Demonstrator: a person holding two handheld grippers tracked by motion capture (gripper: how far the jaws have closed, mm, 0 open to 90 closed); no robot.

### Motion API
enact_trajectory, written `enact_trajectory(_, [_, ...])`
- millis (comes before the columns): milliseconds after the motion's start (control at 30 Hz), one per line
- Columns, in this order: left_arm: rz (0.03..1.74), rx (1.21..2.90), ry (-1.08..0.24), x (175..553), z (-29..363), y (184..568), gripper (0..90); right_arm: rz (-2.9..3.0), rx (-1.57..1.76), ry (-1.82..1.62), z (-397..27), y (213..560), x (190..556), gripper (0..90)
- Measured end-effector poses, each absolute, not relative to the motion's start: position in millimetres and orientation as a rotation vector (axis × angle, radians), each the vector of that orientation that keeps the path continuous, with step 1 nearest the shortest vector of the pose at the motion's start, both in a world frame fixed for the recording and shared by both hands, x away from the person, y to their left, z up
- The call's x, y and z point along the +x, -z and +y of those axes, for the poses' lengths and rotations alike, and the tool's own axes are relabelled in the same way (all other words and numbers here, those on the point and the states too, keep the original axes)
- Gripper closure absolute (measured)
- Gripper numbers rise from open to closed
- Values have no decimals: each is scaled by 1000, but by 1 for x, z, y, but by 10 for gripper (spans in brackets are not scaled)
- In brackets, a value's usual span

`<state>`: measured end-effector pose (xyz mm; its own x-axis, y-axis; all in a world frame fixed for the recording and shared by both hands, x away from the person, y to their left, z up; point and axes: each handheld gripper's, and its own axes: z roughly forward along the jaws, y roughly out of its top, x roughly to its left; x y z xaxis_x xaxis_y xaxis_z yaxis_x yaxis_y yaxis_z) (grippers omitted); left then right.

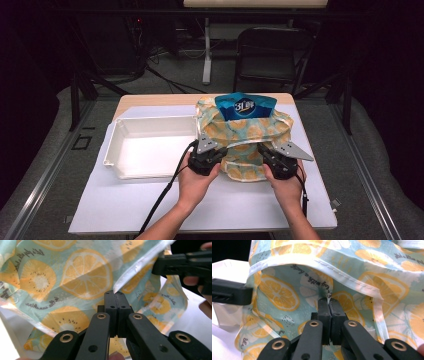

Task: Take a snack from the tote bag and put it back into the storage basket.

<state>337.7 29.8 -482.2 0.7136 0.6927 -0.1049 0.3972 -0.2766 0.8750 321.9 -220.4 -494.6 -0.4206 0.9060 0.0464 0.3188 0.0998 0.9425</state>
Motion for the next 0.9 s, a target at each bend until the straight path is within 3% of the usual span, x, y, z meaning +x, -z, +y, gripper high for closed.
enact_trajectory(233, [783, 1990, -302, 320, 29, 506, 900, 1789, 1221, -1326, -220, 495, 326, 900])
enact_trajectory(533, [893, 2157, -156, 339, 16, 561, 900, 1790, 1249, -1318, -221, 500, 330, 900])
enact_trajectory(900, [931, 2125, -150, 343, 17, 564, 900, 1848, 1215, -1296, -237, 495, 308, 682])
